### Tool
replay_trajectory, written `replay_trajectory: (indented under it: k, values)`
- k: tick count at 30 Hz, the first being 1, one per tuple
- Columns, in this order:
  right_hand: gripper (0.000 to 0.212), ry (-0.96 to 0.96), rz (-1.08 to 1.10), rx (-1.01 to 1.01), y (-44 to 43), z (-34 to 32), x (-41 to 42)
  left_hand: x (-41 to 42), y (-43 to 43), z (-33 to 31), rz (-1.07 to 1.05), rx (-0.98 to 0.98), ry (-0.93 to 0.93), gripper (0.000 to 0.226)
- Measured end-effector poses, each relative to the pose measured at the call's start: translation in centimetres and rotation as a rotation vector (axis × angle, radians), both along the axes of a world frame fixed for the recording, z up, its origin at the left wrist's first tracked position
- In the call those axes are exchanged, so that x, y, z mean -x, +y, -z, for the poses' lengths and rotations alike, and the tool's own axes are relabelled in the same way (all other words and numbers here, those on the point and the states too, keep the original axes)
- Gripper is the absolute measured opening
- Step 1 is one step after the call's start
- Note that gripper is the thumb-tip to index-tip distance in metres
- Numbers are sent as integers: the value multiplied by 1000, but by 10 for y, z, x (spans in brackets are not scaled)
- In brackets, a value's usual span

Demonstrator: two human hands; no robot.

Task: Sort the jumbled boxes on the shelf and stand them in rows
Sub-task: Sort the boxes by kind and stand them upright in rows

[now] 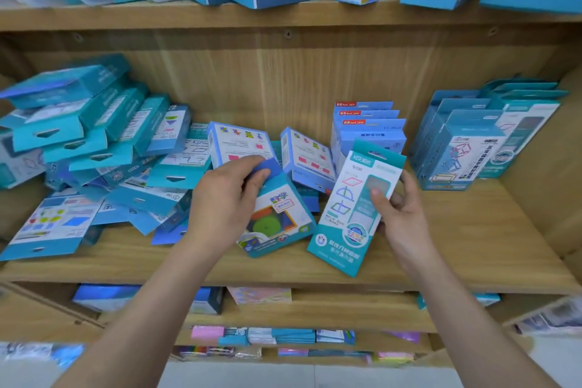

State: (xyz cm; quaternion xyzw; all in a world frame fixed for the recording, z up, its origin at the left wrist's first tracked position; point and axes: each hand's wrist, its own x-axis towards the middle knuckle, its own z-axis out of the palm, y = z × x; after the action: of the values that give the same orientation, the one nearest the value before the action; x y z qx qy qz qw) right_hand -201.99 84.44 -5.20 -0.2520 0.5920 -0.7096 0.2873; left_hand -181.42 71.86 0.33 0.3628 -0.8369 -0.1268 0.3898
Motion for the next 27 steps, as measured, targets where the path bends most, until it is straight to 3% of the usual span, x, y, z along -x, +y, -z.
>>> replay_trajectory:
  k: [4,9,13,17,20,27]
  values:
    - [73,188,53,69,9,5,-2,8,-1,-1,17,57,-55,26]
    - [38,145,106,-12,19,17,-1,6,-2,-3,100,88,-63,25]
    - [34,188,201,-144,29,24,13,10,5,-16,182,223,-115,29]
    - [55,457,207,-379,44,27,34,35,16,-27,280,263,-106,27]
    - [72,415,201,-378,56,24,45,55,23,-20,339,236,-145,29]
    - [87,256,315,-215,76,14,73,82,28,4,291,198,-172,27]
